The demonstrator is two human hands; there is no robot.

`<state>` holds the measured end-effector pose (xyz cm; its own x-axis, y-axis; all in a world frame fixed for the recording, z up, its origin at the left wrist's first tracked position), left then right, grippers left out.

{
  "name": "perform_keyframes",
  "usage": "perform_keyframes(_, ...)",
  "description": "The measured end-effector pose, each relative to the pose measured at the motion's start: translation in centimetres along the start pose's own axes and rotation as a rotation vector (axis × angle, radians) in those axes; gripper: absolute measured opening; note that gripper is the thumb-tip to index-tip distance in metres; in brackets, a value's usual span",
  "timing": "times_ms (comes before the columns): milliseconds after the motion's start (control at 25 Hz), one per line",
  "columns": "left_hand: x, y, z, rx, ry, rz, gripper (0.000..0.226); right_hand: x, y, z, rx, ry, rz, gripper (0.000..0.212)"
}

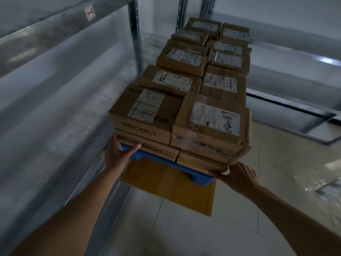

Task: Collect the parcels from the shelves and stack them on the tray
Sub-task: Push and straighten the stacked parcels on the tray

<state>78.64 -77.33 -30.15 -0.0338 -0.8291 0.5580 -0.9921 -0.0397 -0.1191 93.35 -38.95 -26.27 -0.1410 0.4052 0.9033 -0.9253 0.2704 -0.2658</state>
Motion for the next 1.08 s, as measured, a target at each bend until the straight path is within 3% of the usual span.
perform_keyframes(920, -0.5, -0.2, -0.5, -0.001, 0.024, 0.047, 0.099, 0.5, 0.0, 0.1, 0.024, 0.047, 0.054, 0.095)
perform_keyframes(1080, 0.9, -1.0, -2.2, 0.014, 0.094, 0.038, 0.088, 2.2, -1.2, -0.7, 0.050, -0.023, 0.109, 0.118)
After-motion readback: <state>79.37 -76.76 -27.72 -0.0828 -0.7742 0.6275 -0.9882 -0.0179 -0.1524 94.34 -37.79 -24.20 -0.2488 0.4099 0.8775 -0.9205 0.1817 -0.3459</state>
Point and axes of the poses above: each hand's wrist, its own y-axis towards the middle knuckle, its own x-axis out of the back of the hand, z = x × y, the point moved 2 cm from there along y, towards the middle knuckle, and after that the axes turned 14 degrees about y, right-handed, at the moved point
